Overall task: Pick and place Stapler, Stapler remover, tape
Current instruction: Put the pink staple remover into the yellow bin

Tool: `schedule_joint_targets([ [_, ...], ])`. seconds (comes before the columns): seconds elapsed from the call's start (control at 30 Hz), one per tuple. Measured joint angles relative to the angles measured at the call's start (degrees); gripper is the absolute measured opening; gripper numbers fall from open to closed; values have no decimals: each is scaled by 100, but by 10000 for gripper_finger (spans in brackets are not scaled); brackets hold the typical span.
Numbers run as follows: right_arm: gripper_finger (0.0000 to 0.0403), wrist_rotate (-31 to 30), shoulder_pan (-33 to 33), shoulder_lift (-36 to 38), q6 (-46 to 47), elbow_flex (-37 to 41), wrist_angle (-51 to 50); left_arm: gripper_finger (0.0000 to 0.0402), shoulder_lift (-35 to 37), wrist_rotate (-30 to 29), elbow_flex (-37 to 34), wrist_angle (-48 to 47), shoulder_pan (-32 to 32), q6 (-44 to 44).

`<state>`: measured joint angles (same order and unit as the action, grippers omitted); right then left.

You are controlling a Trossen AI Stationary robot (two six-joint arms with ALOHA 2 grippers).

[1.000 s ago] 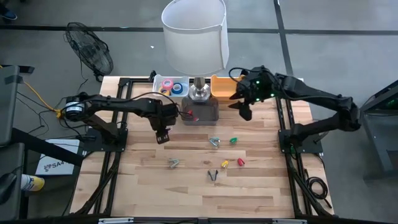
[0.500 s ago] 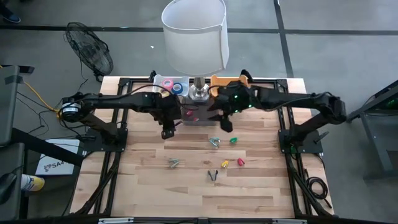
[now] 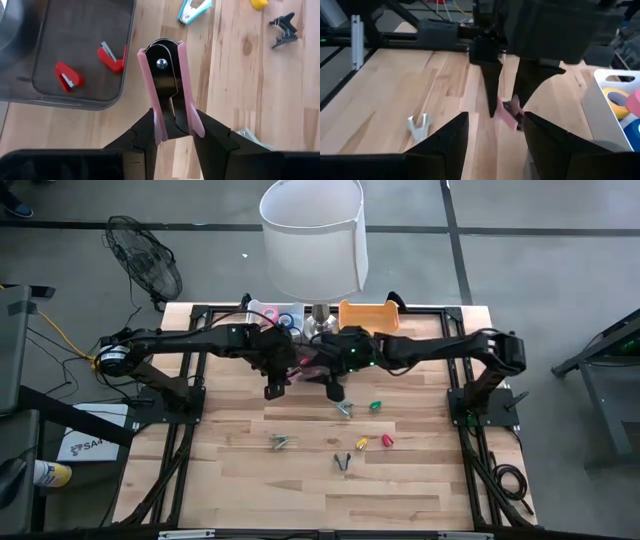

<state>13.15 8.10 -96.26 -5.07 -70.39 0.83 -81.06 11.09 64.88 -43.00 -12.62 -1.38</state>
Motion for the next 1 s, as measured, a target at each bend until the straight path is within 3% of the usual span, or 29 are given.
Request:
schedule_joint_targets([
  [0.37, 181, -362, 26, -332, -284, 0, 370, 101, -3, 63, 0, -2, -2, -171],
  [1.0, 181, -40, 236, -609, -292, 0, 637, 101, -7, 143, 0, 87, -11, -742],
])
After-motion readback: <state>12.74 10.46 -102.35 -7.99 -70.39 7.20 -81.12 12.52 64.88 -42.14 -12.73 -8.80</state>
